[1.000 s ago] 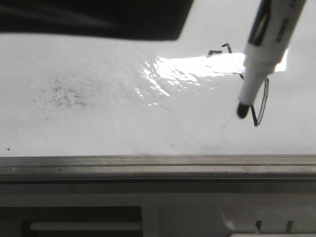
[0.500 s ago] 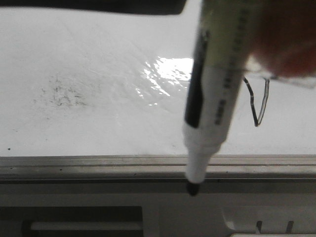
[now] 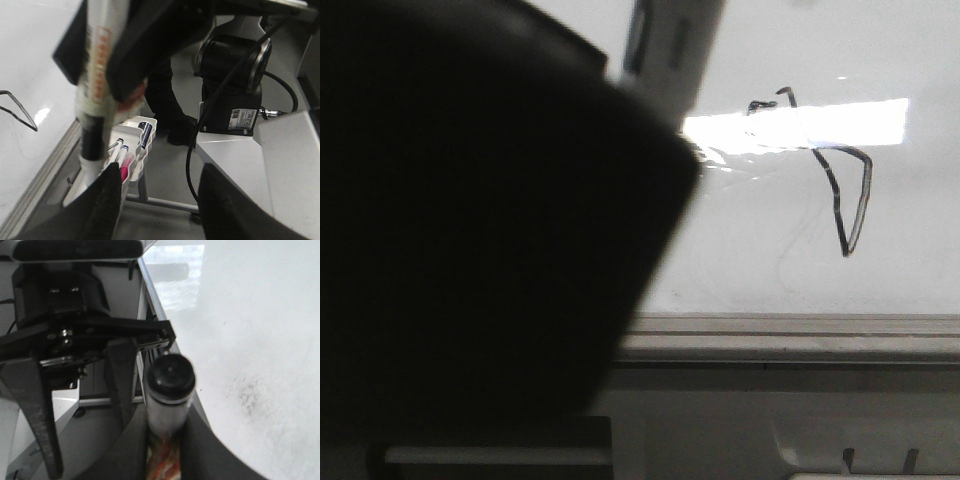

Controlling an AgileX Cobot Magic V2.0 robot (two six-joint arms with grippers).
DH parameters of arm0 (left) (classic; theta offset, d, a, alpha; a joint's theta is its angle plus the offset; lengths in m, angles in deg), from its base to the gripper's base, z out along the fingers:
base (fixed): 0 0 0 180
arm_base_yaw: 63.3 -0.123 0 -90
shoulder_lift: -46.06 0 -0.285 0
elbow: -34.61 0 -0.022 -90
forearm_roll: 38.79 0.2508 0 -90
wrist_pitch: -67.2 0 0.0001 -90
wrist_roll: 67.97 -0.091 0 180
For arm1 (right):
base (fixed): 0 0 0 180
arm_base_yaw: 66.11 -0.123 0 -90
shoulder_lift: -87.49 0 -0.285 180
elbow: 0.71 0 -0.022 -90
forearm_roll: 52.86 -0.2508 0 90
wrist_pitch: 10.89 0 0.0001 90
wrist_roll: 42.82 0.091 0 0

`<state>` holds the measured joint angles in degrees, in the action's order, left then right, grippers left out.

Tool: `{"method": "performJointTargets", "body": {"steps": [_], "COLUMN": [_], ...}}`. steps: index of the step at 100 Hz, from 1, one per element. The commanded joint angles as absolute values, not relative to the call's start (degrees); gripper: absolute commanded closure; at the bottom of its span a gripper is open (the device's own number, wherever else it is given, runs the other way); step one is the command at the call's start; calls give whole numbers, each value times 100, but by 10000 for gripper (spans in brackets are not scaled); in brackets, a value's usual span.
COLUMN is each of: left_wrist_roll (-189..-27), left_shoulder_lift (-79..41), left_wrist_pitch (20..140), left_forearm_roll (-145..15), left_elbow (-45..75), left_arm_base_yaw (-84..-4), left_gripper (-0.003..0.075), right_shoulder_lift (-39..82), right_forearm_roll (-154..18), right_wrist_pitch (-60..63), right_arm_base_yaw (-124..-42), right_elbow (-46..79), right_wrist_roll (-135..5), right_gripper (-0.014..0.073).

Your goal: Write number 8 on whiteboard

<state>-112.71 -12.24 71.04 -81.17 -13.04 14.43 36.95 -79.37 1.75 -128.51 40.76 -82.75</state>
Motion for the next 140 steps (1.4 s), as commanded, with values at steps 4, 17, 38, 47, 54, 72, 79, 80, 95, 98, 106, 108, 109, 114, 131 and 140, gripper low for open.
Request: {"method": "performJointTargets", "body": {"steps": [4,17,38,47,54,72,79,80,95,98,106,108,109,114,131,140], "left_wrist_roll": [-11214,-11209,-11209,-11209,-11209,-11209,-11209,-11209,-11209,-11209,-11209,-11209,-11209,-11209,-11209,-11209], "left_shoulder_lift": [-1070,-1106,-1205,-1205,-1205,-1205,-1205,-1205,-1205,-1205,-1205,-1205,-1205,-1205,-1205,-1205], "left_wrist_pitch": [7004,6917,6546,6486,6448,6145,5965,5950,5831,5831,5831,5841,5841,5841,5906,5946], "left_forearm_roll": [-8175,-8227,-8284,-8284,-8284,-8284,-8284,-8284,-8356,-8413,-8476,-8476,-8476,-8476,-8476,-8532], "left_elbow": [-1138,-1138,-1138,-1138,-1138,-1138,-1138,-1138,-1138,-1138,-1138,-1138,-1138,-1138,-1138,-1138], "left_arm_base_yaw": [1483,1483,1483,1483,1483,1483,1483,1483,1483,1483,1483,1483,1483,1483,1483,1483], "left_gripper": [398,398,398,398,398,398,398,399,449,463,498,506,511,526,569,608], "right_shoulder_lift": [3714,3702,3553,3532,3532,3532,3532,3532,3470,3461,3393,3378,3361,3331,3225,3188], "right_forearm_roll": [-7906,-7906,-7906,-7917,-7941,-7982,-8058,-8068,-8112,-8112,-8121,-8121,-8121,-8121,-8121,-8121], "right_wrist_pitch": [-781,-841,-420,-349,-281,-281,-281,-281,-293,-308,-359,-386,-398,-481,-842,-976], "right_arm_base_yaw": [-12854,-12854,-12854,-12854,-12854,-12854,-12854,-12854,-12865,-12874,-12929,-12947,-12975,-13057,-13312,-13322], "right_elbow": [3861,3861,3861,3861,3861,3861,3861,3861,3861,3861,3861,3861,3861,3861,3861,3861], "right_wrist_roll": [-8342,-8342,-8342,-8342,-8342,-8342,-8342,-8342,-8342,-8342,-8342,-8342,-8342,-8342,-8342,-8342], "right_gripper": [659,659,659,659,659,659,659,659,659,659,659,659,660,660,660,660]}}
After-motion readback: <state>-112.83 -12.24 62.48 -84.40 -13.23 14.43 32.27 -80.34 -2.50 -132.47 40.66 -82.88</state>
